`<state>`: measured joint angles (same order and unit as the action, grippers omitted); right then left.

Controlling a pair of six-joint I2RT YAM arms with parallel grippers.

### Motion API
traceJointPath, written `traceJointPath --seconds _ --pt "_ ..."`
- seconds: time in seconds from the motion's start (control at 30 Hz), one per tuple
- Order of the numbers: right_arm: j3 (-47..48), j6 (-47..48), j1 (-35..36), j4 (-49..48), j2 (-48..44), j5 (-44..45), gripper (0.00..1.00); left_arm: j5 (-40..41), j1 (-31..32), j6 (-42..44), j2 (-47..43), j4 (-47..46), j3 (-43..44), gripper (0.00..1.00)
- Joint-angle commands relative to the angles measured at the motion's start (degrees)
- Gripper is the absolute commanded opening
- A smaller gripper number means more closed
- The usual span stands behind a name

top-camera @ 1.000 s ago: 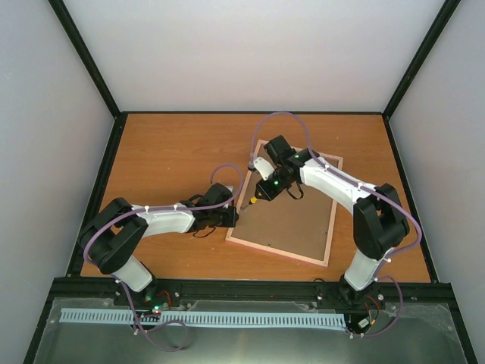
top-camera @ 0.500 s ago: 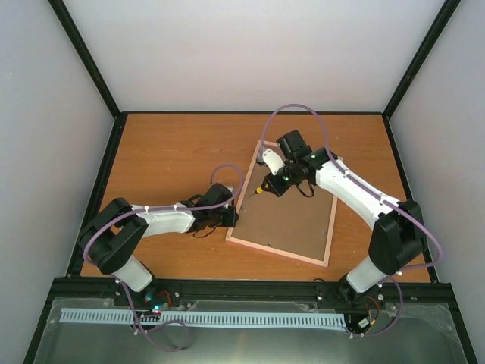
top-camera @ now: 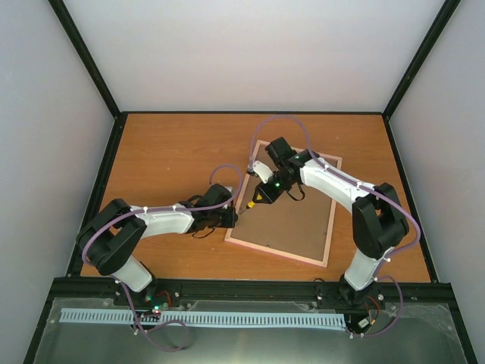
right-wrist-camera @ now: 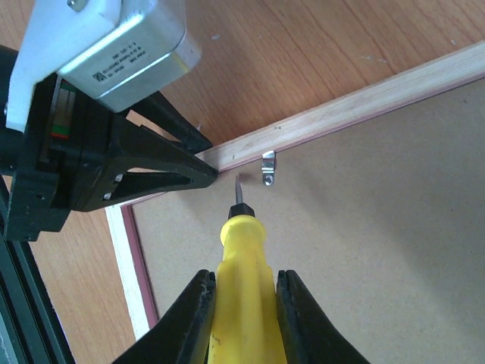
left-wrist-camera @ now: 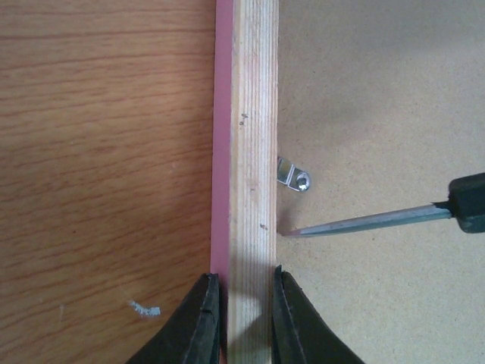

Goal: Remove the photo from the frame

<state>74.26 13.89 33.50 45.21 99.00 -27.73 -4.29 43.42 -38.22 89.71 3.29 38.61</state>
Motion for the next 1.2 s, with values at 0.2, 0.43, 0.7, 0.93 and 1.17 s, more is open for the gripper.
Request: traceJointPath --seconds 0.2,0.43,0.7,0.93,1.17 --pt "1.94 -2.41 0.96 -1.6 1.83 6.54 0.03 -1.49 0.16 -2.48 -1.82 -1.33 -0.44 0.01" --pt "2.06 -4.21 0.91 -1.17 0.95 14.2 0.03 -1.6 0.17 -2.36 -1.49 -1.62 -0.49 0.01" --pt "2.6 -5.86 0.95 -0.21 -1.03 22.96 0.03 -1.22 0.13 -2.47 -1.42 -1.46 -0.59 0.01" --pt "0.84 -5.98 0.3 -0.35 -6.53 27.04 0.03 0.23 0.15 -0.9 -0.75 0.32 1.12 0.01" --pt "-0.48 0.96 1.06 0.81 -7.2 4.81 0.03 -0.06 0.17 -0.19 -0.27 0.67 2.23 0.01"
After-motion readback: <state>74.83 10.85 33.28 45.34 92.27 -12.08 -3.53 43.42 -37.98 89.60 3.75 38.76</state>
